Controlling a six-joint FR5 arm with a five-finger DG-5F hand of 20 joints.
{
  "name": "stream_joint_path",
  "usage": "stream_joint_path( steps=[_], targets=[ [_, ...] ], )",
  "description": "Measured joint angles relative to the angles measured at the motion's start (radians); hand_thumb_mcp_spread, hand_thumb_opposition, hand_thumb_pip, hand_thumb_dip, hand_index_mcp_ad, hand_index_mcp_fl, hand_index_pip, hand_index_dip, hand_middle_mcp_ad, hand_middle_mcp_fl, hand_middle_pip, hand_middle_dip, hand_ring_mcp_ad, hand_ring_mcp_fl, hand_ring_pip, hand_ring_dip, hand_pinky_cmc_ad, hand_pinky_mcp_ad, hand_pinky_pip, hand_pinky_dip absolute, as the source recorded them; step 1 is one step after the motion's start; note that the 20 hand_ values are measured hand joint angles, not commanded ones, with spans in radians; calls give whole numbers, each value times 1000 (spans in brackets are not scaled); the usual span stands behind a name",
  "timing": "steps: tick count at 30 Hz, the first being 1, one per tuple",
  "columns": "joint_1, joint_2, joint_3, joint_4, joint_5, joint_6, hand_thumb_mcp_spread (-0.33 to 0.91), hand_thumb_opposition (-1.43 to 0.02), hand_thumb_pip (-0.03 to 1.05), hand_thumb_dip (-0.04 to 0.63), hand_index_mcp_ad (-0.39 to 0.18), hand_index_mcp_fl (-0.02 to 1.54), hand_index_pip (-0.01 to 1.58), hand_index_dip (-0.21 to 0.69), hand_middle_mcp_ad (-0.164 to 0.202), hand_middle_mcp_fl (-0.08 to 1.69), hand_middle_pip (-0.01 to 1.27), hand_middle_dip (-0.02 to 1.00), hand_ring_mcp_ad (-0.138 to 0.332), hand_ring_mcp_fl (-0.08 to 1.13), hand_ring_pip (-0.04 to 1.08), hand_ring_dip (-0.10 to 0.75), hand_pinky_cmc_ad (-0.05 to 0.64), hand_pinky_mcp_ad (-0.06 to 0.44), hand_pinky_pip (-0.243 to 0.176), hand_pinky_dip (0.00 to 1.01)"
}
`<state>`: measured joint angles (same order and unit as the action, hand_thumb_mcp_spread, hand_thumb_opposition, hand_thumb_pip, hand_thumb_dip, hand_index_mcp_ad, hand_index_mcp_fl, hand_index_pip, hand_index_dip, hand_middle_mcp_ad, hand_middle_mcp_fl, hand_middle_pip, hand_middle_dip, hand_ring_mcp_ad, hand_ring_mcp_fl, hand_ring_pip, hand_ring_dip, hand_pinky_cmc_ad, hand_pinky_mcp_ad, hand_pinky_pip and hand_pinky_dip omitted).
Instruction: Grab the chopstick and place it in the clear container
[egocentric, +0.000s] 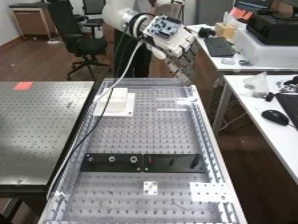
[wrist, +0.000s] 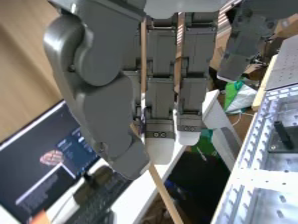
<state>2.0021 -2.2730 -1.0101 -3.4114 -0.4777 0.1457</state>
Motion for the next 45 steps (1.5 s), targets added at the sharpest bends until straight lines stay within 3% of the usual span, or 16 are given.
stream_joint_path(
  steps=[12, 18, 34, 45],
  targets=[
    [4, -81, 135, -190, -104, -74, 672, -1075, 522, 283, -40, 1021, 860, 126, 42, 1152, 543, 649, 51, 925, 93, 506, 354, 293, 65, 180],
    [-13, -105, 169, -261, -139, -112, 665, -1075, 522, 283, -40, 1021, 860, 126, 42, 1152, 543, 649, 51, 944, 93, 510, 354, 297, 65, 180],
    [-27, -212, 311, -409, -214, -122, 668, -1079, 522, 283, -45, 1021, 860, 126, 42, 1152, 543, 649, 52, 962, 91, 510, 354, 295, 66, 180],
    [-25, -274, 390, -454, -255, -217, 663, -1082, 522, 283, -54, 1019, 860, 126, 42, 1152, 543, 649, 51, 976, 93, 510, 354, 295, 66, 180]
  ],
)
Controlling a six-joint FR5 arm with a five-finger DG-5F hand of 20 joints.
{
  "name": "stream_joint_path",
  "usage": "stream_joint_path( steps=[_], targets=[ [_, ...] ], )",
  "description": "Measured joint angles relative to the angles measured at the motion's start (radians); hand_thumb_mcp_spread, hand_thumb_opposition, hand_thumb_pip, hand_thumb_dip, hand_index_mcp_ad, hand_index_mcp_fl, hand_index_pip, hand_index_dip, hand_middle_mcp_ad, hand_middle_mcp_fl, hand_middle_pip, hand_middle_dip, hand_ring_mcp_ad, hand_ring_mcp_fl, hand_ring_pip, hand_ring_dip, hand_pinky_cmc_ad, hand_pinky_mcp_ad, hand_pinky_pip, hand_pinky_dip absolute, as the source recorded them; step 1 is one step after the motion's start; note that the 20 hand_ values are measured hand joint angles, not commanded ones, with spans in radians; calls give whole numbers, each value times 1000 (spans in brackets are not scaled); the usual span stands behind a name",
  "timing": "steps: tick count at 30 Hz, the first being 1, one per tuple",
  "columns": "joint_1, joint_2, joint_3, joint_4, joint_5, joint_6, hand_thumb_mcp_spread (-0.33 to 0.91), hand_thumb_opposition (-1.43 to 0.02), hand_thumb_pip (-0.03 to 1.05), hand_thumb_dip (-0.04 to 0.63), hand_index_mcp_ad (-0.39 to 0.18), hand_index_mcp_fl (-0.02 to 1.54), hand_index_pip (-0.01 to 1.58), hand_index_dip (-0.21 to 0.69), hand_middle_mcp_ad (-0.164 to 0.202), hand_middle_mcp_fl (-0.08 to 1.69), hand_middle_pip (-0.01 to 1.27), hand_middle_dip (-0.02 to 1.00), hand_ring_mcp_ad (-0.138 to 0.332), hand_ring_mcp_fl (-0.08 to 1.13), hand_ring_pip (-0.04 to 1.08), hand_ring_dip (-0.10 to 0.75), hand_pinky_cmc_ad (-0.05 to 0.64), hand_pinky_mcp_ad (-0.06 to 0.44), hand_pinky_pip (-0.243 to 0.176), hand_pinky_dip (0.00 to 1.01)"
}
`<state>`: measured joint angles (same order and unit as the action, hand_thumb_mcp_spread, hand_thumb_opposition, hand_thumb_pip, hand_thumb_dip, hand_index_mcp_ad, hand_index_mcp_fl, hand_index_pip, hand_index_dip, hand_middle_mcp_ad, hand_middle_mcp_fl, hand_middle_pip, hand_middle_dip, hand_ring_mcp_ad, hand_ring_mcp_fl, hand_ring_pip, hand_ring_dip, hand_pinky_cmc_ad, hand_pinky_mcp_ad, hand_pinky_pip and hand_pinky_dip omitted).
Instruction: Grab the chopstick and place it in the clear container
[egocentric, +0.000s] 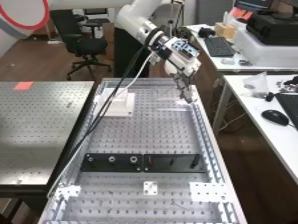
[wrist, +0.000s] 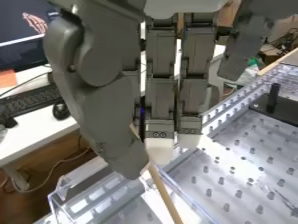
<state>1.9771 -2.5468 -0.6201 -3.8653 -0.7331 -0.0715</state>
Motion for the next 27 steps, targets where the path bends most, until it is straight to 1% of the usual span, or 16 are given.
stream_joint_path(
  steps=[6, 13, 18, 27],
  targets=[
    [1, -20, 35, -8, -10, -16, 658, -1080, 522, 283, -59, 1025, 860, 126, 44, 1148, 545, 649, 51, 976, 91, 510, 354, 295, 66, 180],
    [1, -23, 32, -6, -19, -10, 644, -1089, 522, 283, -65, 1025, 860, 126, 44, 1152, 545, 649, 54, 976, 89, 510, 358, 297, 66, 187],
    [5, -23, 5, -1, -30, 4, 644, -1091, 522, 283, -65, 1025, 860, 126, 44, 1148, 545, 649, 51, 976, 89, 510, 358, 297, 66, 194],
    [8, -29, 10, -4, -35, 3, 644, -1091, 522, 283, -65, 1025, 860, 126, 45, 1152, 545, 649, 54, 976, 93, 515, 358, 297, 66, 194]
  ],
)
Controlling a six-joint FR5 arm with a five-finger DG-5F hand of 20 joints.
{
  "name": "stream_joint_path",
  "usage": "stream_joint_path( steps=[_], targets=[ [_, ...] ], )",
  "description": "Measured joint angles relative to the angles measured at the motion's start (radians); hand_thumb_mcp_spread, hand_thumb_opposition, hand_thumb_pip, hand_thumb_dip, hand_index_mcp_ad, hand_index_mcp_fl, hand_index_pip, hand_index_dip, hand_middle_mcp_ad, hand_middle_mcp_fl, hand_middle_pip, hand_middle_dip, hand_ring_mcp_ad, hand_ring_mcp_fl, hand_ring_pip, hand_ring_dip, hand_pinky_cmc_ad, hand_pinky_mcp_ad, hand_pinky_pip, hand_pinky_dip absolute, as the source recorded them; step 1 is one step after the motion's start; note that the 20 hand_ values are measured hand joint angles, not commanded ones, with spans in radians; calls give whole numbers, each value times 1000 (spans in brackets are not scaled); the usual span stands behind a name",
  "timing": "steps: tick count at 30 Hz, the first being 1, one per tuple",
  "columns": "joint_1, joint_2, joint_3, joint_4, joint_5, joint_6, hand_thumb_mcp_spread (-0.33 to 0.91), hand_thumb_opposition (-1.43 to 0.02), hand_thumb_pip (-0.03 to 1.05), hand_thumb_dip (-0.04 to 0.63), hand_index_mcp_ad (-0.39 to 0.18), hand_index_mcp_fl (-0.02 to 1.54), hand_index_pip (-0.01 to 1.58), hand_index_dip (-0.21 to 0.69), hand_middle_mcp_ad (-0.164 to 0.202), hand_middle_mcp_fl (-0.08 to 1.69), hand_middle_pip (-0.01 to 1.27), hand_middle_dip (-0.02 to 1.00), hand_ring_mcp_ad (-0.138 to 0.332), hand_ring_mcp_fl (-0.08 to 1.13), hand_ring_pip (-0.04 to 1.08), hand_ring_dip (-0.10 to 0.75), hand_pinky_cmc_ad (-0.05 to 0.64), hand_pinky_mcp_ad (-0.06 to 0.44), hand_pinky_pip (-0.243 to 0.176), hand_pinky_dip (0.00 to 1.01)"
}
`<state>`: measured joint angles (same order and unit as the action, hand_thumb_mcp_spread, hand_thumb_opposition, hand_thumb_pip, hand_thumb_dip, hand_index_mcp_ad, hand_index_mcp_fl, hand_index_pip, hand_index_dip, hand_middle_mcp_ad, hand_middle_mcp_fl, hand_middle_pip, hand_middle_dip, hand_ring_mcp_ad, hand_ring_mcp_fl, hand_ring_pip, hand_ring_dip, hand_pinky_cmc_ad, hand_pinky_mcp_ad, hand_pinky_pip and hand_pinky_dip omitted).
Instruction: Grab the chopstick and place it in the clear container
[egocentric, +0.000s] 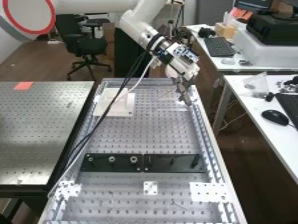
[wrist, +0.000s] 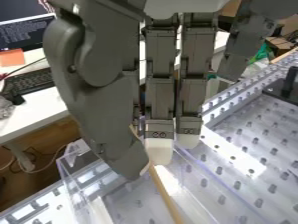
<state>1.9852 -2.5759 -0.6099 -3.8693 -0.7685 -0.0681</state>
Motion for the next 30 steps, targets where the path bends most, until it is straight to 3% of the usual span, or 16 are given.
stream_joint_path(
  steps=[9, 18, 22, 24, 26, 29, 30],
  targets=[
    [1, 6, -21, 13, -5, 12, 644, -1094, 525, 283, -63, 1025, 860, 126, 45, 1152, 545, 653, 54, 976, 101, 572, 358, 297, 66, 204],
    [0, 15, -34, 23, -13, 11, 588, -1141, 529, 286, -26, 998, 939, 126, 44, 1178, 569, 604, 70, 930, 103, 572, 358, 295, 63, 340],
    [-1, 20, -42, 26, -18, 13, 517, -1119, 531, 286, -16, 934, 974, 126, 40, 1176, 661, 618, 72, 918, 110, 572, 354, 295, 63, 400],
    [-1, 22, -47, 28, -19, 15, 506, -1108, 572, 283, -19, 885, 960, 126, 45, 1096, 648, 618, 66, 909, 122, 576, 354, 295, 63, 415],
    [-1, 23, -47, 28, -19, 17, 508, -1086, 707, 283, -24, 859, 918, 119, 47, 1030, 600, 607, 68, 902, 126, 572, 354, 295, 51, 426],
    [-1, 24, -49, 26, -21, 20, 485, -1021, 719, 300, -38, 822, 892, 108, 42, 1019, 583, 607, 70, 887, 127, 576, 346, 297, 52, 445],
    [-1, 25, -51, 28, -22, 19, 483, -1004, 721, 316, -40, 806, 890, 89, 42, 1018, 583, 607, 70, 890, 124, 576, 346, 297, 35, 456]
  ],
)
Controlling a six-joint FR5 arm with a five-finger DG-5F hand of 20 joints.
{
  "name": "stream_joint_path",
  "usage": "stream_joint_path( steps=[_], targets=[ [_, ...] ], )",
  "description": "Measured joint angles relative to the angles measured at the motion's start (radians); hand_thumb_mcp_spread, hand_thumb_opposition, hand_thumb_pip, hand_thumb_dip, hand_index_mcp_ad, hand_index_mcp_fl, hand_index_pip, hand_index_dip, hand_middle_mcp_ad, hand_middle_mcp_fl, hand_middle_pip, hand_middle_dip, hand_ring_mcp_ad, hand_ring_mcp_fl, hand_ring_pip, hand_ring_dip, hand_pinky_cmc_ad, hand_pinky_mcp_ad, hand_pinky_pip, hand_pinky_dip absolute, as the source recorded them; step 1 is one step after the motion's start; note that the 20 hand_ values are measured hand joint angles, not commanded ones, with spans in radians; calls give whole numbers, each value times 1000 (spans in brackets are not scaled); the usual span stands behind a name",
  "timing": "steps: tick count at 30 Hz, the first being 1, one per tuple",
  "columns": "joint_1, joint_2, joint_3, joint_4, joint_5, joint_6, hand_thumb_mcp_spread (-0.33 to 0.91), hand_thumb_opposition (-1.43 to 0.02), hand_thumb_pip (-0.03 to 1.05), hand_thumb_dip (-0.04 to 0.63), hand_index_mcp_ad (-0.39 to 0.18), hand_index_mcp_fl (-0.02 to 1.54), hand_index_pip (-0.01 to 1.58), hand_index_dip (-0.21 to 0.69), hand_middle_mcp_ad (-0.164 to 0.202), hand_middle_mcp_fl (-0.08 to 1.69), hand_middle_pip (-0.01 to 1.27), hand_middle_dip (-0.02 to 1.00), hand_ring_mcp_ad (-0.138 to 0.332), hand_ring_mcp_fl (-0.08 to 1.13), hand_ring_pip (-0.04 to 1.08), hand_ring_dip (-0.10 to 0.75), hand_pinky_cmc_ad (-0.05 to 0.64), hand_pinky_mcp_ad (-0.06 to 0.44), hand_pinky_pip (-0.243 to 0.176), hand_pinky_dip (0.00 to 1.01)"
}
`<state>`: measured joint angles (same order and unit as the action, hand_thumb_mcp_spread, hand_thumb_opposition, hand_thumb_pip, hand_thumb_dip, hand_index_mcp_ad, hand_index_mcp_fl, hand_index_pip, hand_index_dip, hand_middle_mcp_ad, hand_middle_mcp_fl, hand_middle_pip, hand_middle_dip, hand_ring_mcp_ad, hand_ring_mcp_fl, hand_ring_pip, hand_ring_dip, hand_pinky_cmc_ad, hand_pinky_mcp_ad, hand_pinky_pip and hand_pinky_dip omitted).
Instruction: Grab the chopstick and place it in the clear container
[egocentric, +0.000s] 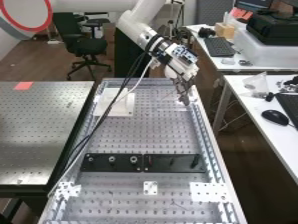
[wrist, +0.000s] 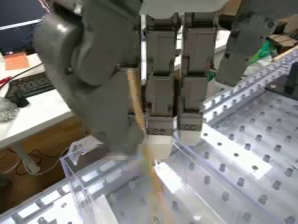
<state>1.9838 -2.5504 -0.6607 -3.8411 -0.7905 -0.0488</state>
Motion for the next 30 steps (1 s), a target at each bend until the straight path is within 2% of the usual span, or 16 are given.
stream_joint_path(
  steps=[4, 5, 6, 9, 14, 16, 19, 24, 30],
  targets=[
    [0, 3, -4, 5, -4, -4, 468, -972, 730, 349, -51, 771, 892, 63, 42, 948, 586, 600, 66, 810, 119, 560, 346, 297, 10, 480],
    [0, 4, -4, 6, -5, -4, 456, -960, 733, 349, -56, 735, 892, 63, 40, 937, 592, 600, 54, 709, 113, 522, 346, 293, 2, 483],
    [0, 4, -5, 8, -7, -7, 454, -951, 750, 349, -56, 712, 897, 65, 40, 942, 581, 600, 54, 677, 106, 501, 346, 295, 2, 485],
    [0, 5, -2, 3, -14, -6, 456, -930, 778, 349, -56, 702, 894, 31, 44, 913, 562, 581, 52, 696, 115, 480, 344, 297, 0, 506],
    [-1, 8, 1, 8, -22, -15, 422, -915, 778, 349, -58, 637, 890, 16, 40, 846, 565, 581, 56, 632, 147, 456, 347, 297, -16, 522],
    [-1, 9, 2, 12, -23, -21, 417, -899, 777, 349, -58, 613, 890, 16, 44, 812, 567, 581, 51, 611, 166, 443, 347, 297, -40, 552],
    [0, 11, 11, 20, -24, -31, 391, -883, 777, 349, -58, 569, 878, 12, 40, 785, 567, 567, 56, 560, 168, 440, 347, 297, -56, 579],
    [1, 10, 61, 35, -22, -90, 375, -864, 785, 346, -58, 557, 876, 10, 42, 738, 567, 569, 52, 529, 180, 422, 347, 293, -58, 616],
    [-3, 15, 84, 46, -6, -126, 375, -869, 796, 349, -58, 518, 857, 10, 44, 712, 548, 552, 52, 480, 197, 412, 347, 293, -75, 632]
  ],
)
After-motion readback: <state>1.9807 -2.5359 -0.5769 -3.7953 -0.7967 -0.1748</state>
